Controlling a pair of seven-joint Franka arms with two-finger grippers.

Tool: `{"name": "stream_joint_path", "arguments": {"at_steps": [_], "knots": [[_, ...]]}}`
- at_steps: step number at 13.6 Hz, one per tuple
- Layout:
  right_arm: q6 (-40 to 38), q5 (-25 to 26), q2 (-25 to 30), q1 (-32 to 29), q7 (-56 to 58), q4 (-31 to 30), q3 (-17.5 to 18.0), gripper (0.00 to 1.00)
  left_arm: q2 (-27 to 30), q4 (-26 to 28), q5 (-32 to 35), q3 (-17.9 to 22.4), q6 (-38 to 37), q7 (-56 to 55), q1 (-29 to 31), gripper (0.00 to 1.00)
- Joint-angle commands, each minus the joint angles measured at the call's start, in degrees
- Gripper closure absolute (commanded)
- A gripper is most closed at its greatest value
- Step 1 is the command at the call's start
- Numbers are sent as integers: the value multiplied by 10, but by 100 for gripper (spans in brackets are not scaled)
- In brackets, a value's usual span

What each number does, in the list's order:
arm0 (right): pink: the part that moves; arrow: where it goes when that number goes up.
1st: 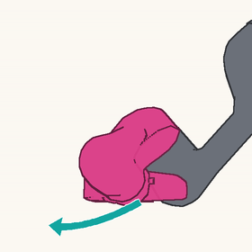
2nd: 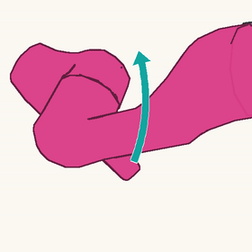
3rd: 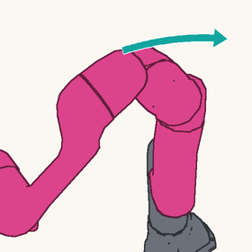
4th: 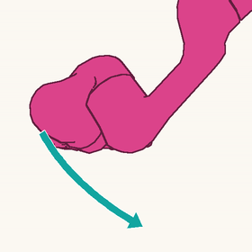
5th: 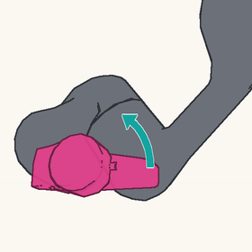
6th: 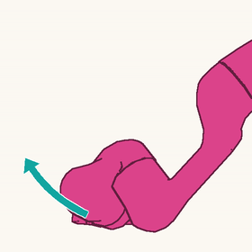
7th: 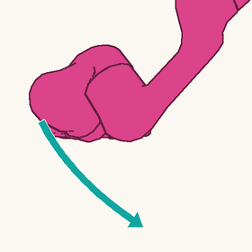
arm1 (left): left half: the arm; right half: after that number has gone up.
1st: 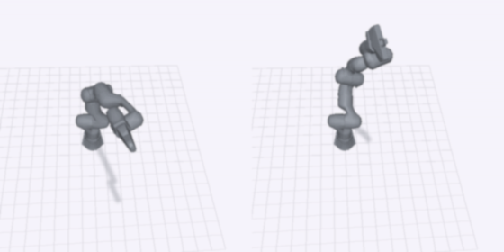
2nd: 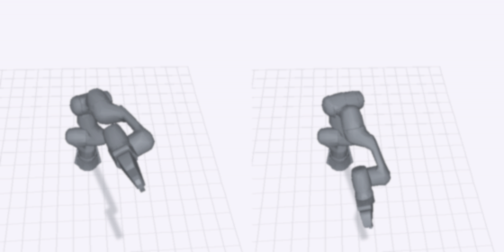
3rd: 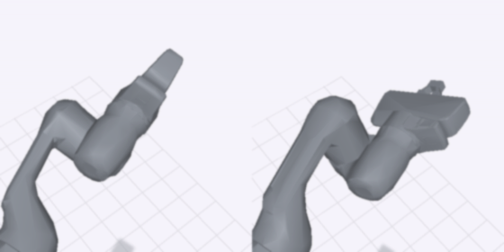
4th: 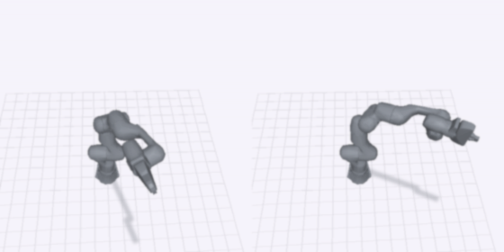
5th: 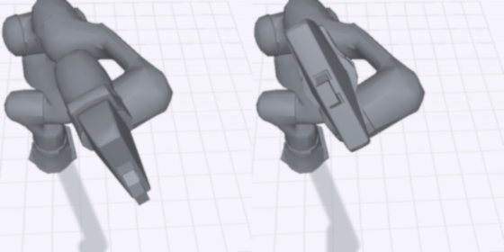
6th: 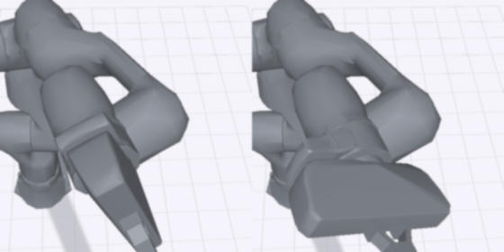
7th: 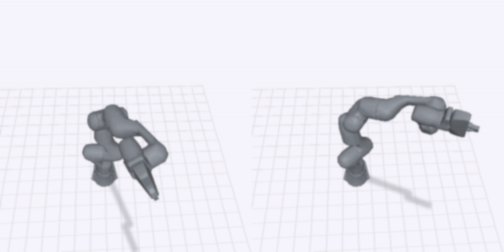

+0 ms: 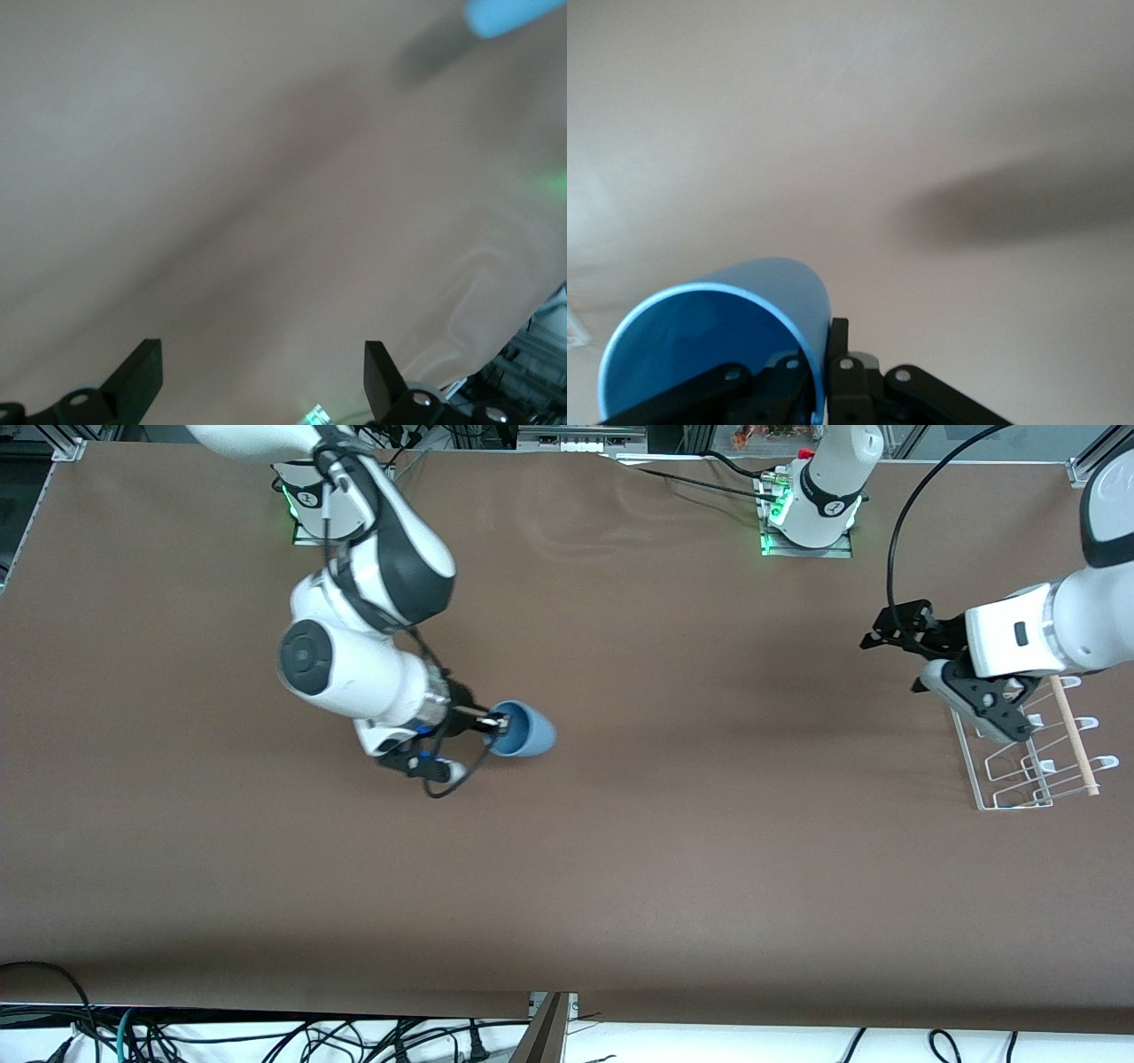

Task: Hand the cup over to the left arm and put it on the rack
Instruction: 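Lift the cup with the right gripper while the left gripper approaches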

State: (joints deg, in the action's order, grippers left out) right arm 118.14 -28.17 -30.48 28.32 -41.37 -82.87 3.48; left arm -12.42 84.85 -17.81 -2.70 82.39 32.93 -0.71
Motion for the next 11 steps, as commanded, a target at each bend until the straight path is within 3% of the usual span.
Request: {"name": "stream_joint_path", "arguments": {"at_steps": [1, 5, 7, 11], "knots": [[39, -69, -55, 37, -112, 77, -1, 100, -6, 20, -21, -5, 26, 140, -3, 0], [196, -169, -81, 92, -224, 87, 0, 100, -9, 80, -69, -45, 104, 286, -4, 0], [213, -221, -83, 113, -235, 89, 0, 100, -12, 113, -100, -52, 154, 374, -4, 0], [248, -298, -85, 126, -256, 95, 0, 100, -26, 119, -90, -71, 232, 483, -5, 0]]}}
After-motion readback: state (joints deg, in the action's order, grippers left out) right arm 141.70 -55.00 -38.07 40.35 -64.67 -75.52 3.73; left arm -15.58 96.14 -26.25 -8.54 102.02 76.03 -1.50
